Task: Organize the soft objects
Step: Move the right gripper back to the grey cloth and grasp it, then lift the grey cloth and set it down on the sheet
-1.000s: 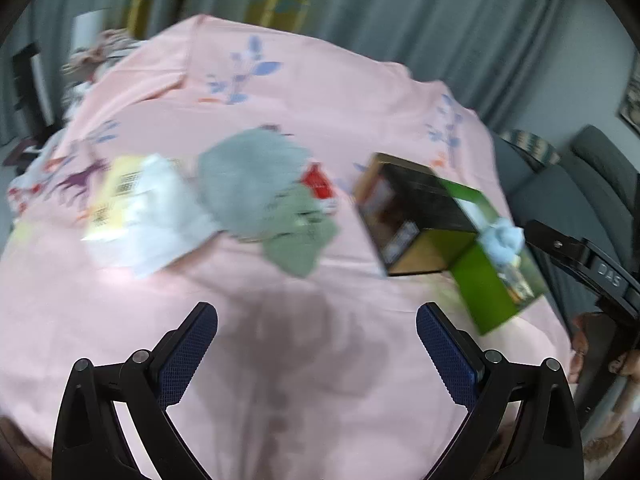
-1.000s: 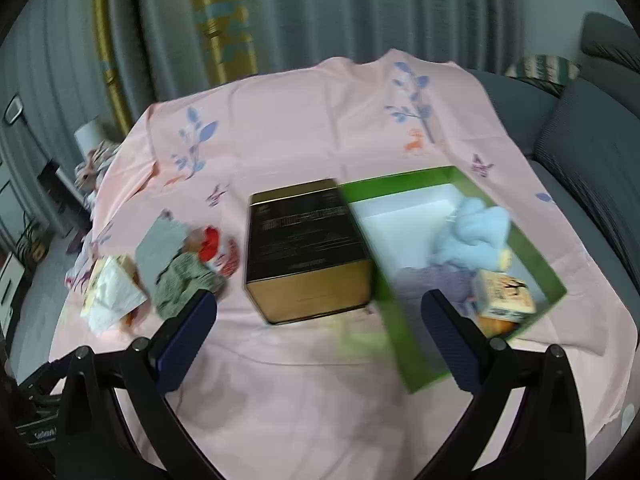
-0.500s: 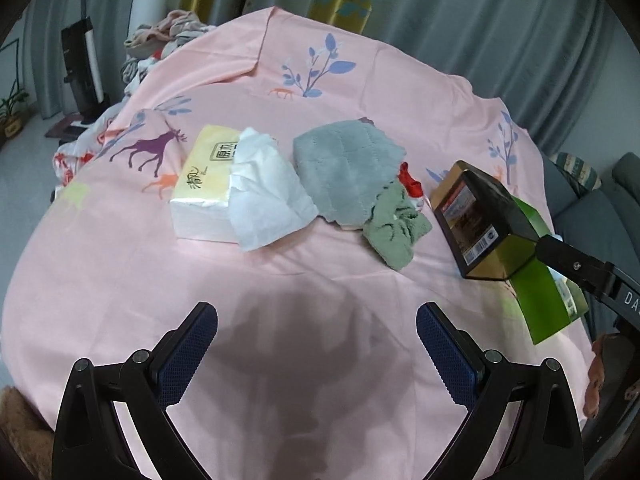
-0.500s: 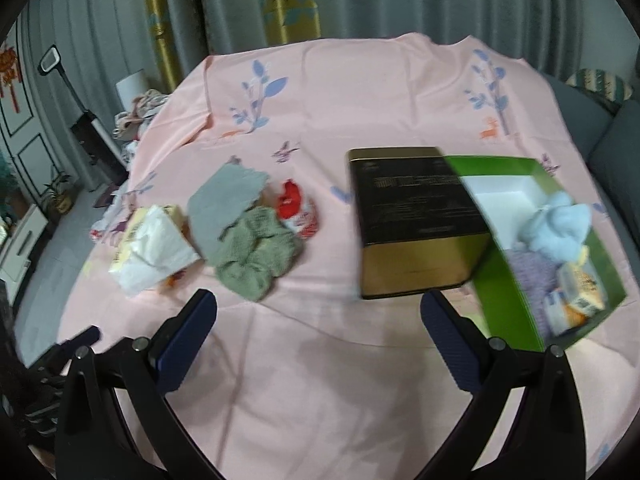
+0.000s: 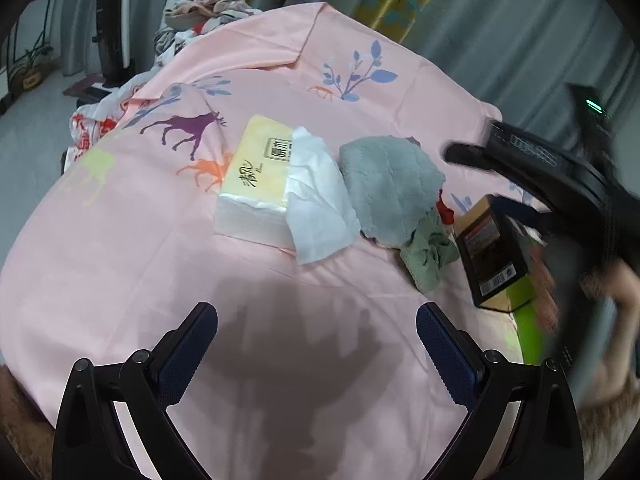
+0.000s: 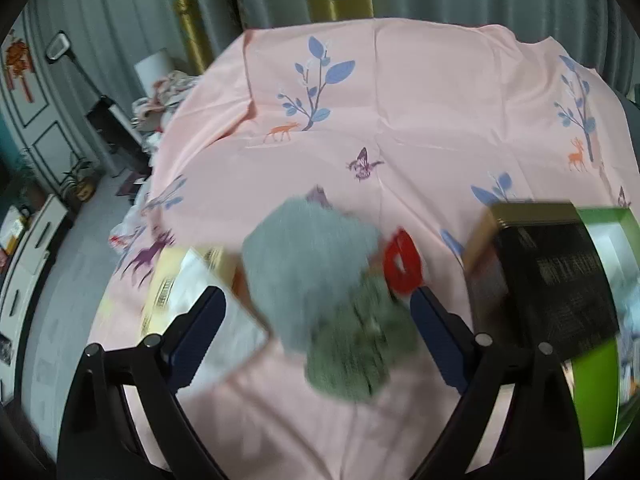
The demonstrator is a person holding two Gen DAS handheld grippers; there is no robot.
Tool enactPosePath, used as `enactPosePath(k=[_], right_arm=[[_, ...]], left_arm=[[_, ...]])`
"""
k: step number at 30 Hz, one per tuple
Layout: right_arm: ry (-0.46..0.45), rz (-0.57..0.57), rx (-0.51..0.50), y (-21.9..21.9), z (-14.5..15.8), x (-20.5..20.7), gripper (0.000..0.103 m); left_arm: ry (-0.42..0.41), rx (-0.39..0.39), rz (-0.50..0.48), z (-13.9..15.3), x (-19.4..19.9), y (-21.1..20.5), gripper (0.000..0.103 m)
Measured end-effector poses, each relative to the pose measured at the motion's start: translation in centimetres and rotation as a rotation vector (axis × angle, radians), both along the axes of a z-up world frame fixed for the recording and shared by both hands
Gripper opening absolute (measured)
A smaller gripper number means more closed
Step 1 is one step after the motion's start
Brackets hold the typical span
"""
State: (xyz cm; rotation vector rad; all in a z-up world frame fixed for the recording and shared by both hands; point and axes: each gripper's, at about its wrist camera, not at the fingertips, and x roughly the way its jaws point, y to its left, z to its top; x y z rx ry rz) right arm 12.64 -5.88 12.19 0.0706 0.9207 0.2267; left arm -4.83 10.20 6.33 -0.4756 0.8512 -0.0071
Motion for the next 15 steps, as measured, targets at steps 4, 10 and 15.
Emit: enactPosePath(k=[4, 10, 15], right_arm=[[0.009, -0.009, -0.055, 2.2, -1.2, 4.2, 0.092], [0.087, -0.003, -0.106, 3.4, -4.3, 7.3, 0.062], [0.064, 0.002, -0.093, 2.6, -4.1, 7.0, 0.009]], left_arm=[[0.016, 0.004, 0.012, -0.2, 0.2, 0.4, 0.100], [0.030, -0.014, 0.022, -0.5, 0.6, 0.9, 0.100], [0.036, -0.018, 0.026, -0.6, 0.7, 0.9, 0.100]])
